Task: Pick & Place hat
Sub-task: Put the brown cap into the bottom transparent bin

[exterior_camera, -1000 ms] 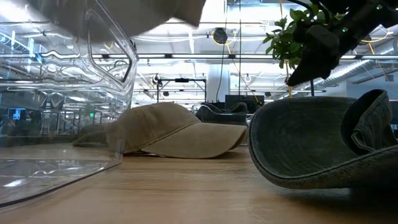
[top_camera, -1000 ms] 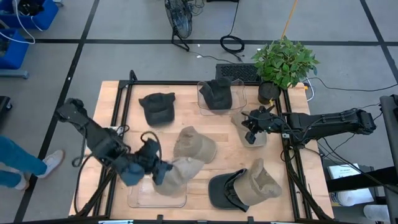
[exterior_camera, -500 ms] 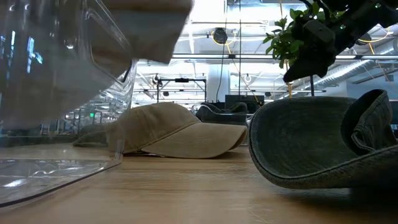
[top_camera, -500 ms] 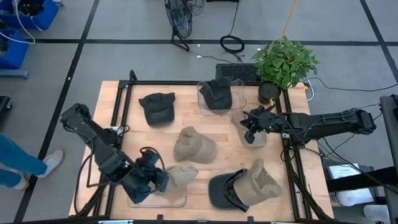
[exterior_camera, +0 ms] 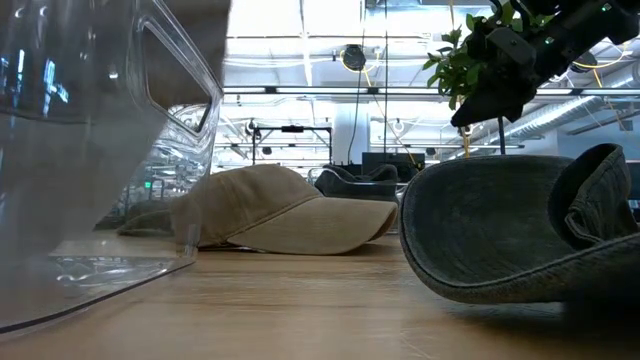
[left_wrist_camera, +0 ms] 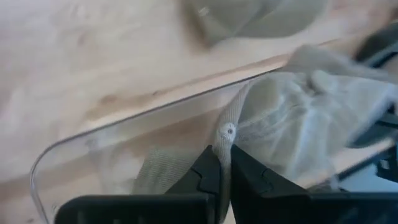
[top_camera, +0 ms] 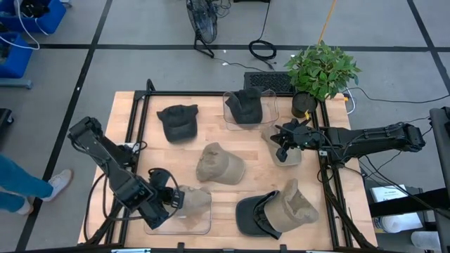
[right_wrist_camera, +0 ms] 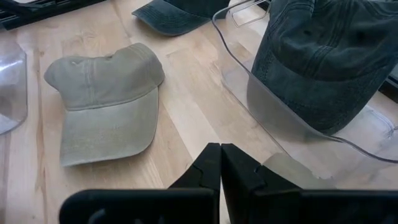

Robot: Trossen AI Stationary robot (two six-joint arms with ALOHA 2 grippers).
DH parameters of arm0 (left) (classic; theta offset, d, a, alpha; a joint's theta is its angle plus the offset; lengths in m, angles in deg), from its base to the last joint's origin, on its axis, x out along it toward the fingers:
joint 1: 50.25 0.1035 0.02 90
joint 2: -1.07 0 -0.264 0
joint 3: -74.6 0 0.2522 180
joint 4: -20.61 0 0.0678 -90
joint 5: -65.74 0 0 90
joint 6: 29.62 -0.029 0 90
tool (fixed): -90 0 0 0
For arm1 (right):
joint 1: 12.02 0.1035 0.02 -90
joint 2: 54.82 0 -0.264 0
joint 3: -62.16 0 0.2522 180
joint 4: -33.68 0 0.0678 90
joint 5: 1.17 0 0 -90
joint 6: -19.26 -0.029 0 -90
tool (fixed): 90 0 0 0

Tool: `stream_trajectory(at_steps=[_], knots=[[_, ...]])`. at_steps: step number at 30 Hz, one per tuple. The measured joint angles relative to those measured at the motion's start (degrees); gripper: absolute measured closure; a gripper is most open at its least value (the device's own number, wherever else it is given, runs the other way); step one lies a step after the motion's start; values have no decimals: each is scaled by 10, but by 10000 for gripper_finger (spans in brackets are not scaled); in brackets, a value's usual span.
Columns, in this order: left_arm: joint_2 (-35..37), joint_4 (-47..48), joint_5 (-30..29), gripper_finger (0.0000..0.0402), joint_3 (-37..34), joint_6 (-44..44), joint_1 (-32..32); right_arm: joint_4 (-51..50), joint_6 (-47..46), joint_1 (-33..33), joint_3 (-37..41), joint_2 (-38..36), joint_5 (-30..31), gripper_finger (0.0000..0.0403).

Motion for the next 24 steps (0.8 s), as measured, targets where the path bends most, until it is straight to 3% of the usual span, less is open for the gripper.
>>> stream_trajectory(at_steps=[8,18,24], knots=[[0,-31,7,389,-47,20,0,0,5,0,0,0,0,403],[0,17,7,261,-47,20,0,0,15,0,0,0,1,403],[15,50,5,205,-47,29,0,0,16,0,0,0,1,403]])
